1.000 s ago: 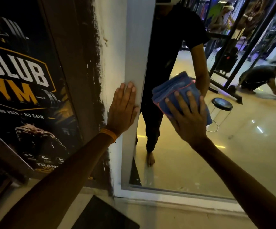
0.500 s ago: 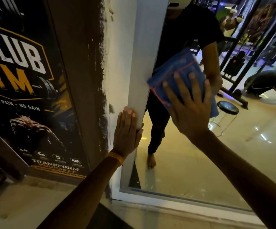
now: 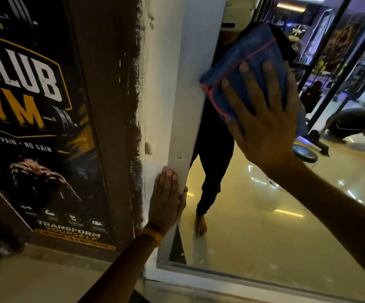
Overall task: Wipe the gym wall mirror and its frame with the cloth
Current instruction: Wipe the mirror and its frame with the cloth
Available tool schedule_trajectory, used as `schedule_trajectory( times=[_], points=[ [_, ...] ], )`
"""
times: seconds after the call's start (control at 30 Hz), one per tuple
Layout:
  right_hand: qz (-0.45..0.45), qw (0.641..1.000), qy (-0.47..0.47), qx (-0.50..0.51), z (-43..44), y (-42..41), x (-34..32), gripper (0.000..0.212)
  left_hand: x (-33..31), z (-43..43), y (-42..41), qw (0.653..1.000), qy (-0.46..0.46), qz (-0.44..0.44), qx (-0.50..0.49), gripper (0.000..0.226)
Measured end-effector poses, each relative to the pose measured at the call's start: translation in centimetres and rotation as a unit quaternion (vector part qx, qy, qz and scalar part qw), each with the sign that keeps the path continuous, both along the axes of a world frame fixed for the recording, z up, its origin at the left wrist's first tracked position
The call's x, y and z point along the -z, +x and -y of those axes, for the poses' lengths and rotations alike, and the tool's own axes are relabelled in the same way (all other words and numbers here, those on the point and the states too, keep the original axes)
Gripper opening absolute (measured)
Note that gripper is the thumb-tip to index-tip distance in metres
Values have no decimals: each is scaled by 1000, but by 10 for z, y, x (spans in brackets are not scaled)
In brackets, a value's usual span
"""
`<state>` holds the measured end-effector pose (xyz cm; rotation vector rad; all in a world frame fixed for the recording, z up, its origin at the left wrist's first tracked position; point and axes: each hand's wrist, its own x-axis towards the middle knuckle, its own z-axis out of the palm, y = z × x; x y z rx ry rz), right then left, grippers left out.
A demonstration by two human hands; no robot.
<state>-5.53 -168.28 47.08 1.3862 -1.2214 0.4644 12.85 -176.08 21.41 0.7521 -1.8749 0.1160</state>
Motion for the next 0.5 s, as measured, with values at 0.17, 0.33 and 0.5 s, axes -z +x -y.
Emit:
schedule_trajectory(
  times=[0.17, 0.33, 0.5],
  points=[
    [-98, 986, 126, 49, -17, 8, 94, 73, -17, -9, 18, 999, -9, 43, -13, 77],
    [-135, 978, 158, 18, -27, -16, 19, 63, -93, 0, 23, 998, -41, 50, -11, 67],
    [33, 999, 0, 20, -17, -12, -136, 58, -214, 7, 5, 999, -37, 10, 10, 67]
  ],
)
